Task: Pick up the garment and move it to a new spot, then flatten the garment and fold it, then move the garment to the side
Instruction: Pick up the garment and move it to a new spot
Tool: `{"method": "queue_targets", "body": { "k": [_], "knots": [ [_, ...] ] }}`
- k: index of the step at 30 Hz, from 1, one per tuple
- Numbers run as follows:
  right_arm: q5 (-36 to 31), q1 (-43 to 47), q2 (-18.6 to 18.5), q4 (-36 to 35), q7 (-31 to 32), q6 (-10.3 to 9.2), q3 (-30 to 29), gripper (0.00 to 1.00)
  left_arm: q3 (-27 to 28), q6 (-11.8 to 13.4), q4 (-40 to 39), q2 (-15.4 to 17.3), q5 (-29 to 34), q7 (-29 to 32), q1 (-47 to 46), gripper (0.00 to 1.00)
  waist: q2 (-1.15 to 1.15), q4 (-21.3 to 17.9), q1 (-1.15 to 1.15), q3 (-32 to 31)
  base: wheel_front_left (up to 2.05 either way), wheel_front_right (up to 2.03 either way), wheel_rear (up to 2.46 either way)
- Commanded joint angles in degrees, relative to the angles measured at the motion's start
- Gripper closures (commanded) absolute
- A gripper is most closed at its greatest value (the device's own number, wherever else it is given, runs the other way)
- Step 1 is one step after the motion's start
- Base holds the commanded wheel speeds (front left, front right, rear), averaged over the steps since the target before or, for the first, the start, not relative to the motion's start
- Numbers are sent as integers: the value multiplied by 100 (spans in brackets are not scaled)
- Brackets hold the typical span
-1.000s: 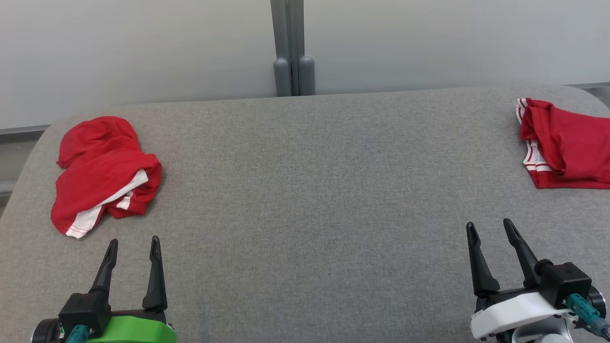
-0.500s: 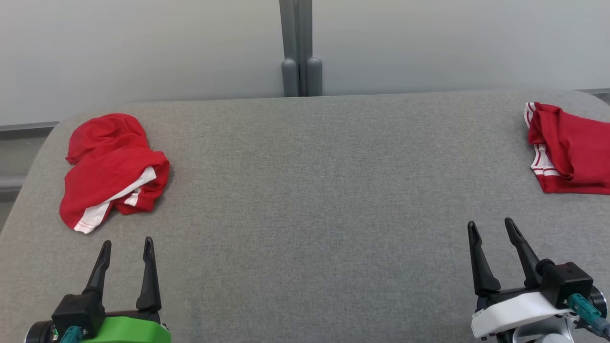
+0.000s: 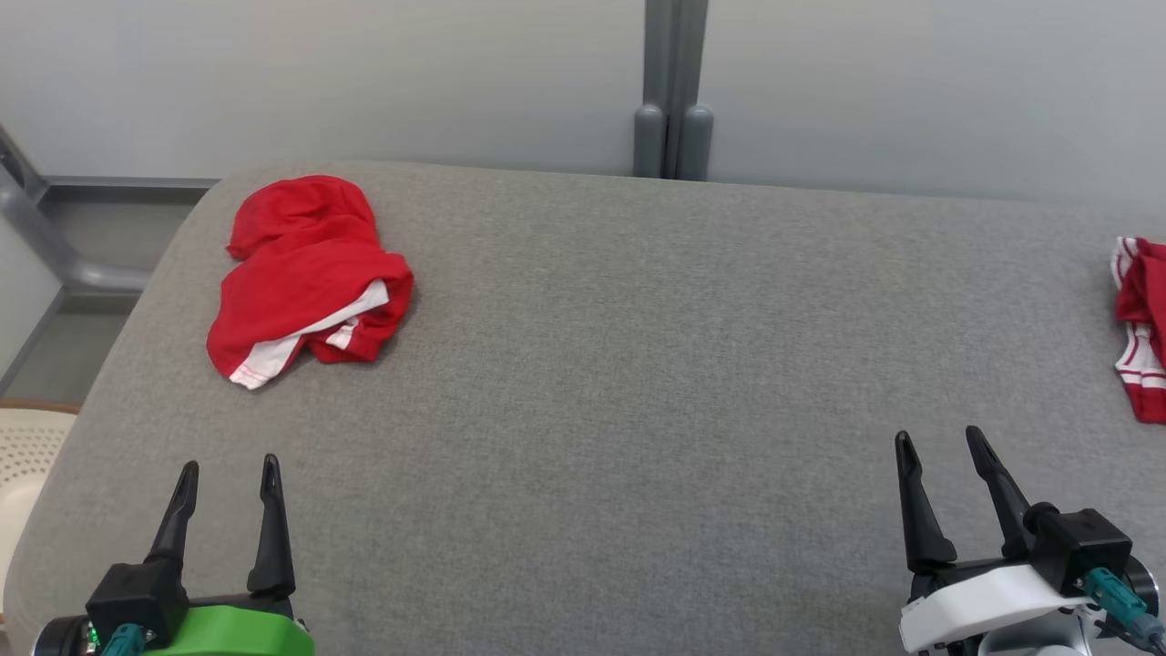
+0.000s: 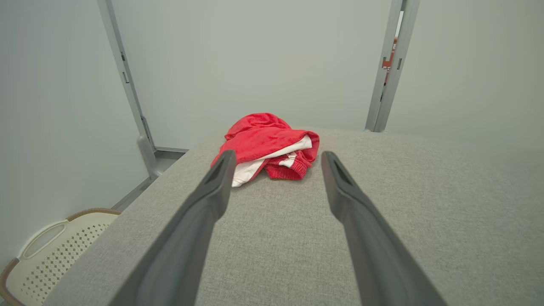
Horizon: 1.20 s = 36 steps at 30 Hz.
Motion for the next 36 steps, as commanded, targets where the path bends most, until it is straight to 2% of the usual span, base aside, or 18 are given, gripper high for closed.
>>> {"method": "queue_targets", "body": {
  "k": [1, 11, 21, 28, 36],
  "knots": [
    [-28, -47, 6, 30, -15, -11, 9, 0, 34, -16, 13, 51, -21, 2, -44, 0, 0, 337, 0, 69, 0, 0, 0],
    [-85, -139, 31, 156, -15, -11, 110, 0, 117, -11, 54, 16, -11, 2, -25, 0, 0, 1012, 0, 131, 0, 0, 0],
    [-118, -212, -1, 255, -15, -11, 216, 0, 180, -10, 60, -47, -5, 2, 11, 0, 0, 1466, 0, 181, 0, 0, 0],
    [-95, -256, -14, 312, -14, -11, 286, 0, 225, -10, 68, -73, 9, 2, 57, 0, 0, 1609, 0, 182, 0, 0, 0],
    [-74, -276, -15, 342, -15, -11, 333, 0, 307, -10, 62, -82, 23, 2, 65, 0, 0, 1587, 0, 173, 0, 0, 0]
  ]
}}
